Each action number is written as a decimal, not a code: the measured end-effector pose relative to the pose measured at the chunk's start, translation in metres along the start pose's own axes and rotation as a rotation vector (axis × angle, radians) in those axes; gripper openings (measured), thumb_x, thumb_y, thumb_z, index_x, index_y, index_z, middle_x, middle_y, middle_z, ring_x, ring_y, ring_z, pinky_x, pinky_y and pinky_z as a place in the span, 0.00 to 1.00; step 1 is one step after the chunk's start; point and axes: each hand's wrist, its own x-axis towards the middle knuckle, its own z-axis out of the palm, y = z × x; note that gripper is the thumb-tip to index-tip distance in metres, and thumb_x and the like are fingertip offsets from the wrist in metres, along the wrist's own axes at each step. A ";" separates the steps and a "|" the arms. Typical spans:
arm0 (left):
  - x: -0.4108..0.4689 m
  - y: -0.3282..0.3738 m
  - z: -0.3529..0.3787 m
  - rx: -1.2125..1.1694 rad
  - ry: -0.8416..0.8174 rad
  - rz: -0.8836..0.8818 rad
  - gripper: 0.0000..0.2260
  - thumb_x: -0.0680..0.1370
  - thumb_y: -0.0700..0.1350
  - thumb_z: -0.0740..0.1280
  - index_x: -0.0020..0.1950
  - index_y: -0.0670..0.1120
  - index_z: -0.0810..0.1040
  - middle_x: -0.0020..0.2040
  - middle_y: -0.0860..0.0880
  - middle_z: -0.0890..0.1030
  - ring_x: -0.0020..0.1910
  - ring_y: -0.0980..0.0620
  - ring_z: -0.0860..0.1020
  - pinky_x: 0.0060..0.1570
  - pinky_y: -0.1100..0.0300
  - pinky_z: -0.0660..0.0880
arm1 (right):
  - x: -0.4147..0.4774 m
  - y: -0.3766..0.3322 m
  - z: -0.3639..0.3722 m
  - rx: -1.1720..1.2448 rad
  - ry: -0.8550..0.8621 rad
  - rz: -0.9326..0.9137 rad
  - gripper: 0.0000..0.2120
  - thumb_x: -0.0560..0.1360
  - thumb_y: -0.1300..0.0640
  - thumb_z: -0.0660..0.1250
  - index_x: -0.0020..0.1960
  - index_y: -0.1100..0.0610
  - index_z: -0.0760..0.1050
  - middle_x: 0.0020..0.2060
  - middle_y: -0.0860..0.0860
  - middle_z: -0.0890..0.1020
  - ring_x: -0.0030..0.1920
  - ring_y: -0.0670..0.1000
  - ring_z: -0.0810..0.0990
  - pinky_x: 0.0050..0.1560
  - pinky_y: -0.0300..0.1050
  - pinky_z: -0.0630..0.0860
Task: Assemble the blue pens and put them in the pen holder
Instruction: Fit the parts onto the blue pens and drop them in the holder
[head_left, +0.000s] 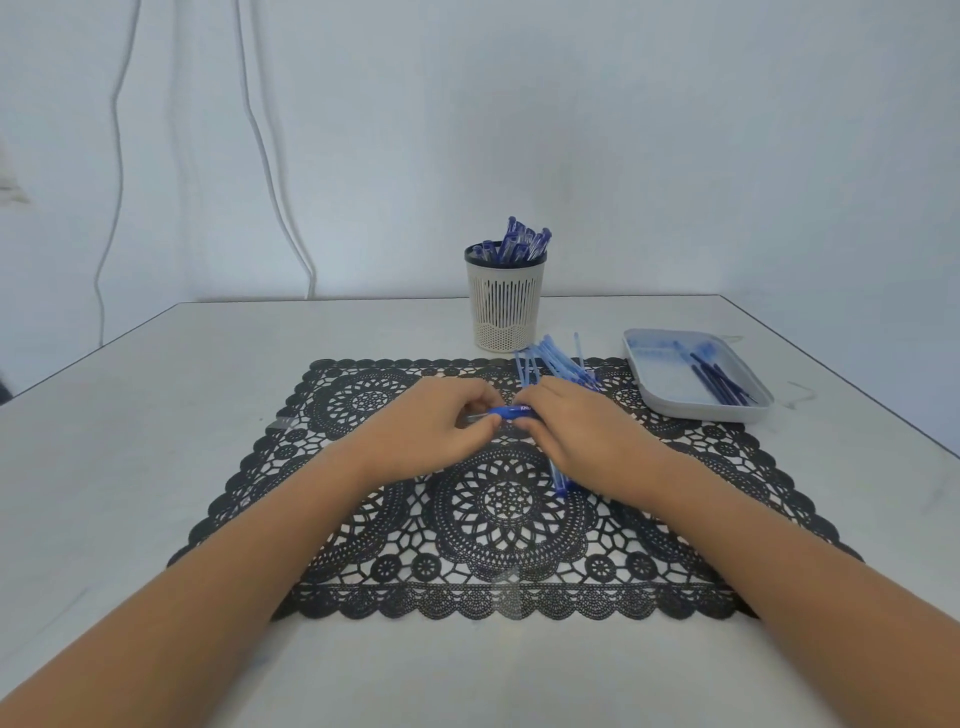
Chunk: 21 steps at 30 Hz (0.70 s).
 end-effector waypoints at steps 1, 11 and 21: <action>-0.001 -0.002 -0.001 0.039 -0.002 0.023 0.07 0.78 0.48 0.62 0.51 0.49 0.77 0.38 0.59 0.76 0.38 0.62 0.74 0.40 0.66 0.71 | 0.000 0.000 -0.001 -0.008 -0.024 -0.002 0.13 0.80 0.52 0.55 0.60 0.56 0.70 0.46 0.47 0.72 0.45 0.46 0.71 0.46 0.37 0.66; -0.007 -0.017 0.004 0.114 0.049 0.168 0.21 0.76 0.58 0.51 0.54 0.48 0.76 0.43 0.56 0.77 0.41 0.60 0.73 0.41 0.71 0.66 | 0.004 0.000 -0.010 0.119 -0.064 -0.013 0.11 0.78 0.51 0.59 0.45 0.57 0.74 0.26 0.46 0.72 0.25 0.45 0.68 0.29 0.37 0.64; -0.009 -0.028 0.007 0.210 0.145 0.144 0.19 0.77 0.57 0.52 0.54 0.47 0.76 0.44 0.55 0.77 0.42 0.56 0.75 0.43 0.64 0.71 | -0.001 0.008 -0.012 0.095 -0.057 0.166 0.11 0.76 0.41 0.59 0.53 0.47 0.69 0.26 0.45 0.70 0.26 0.42 0.67 0.29 0.36 0.60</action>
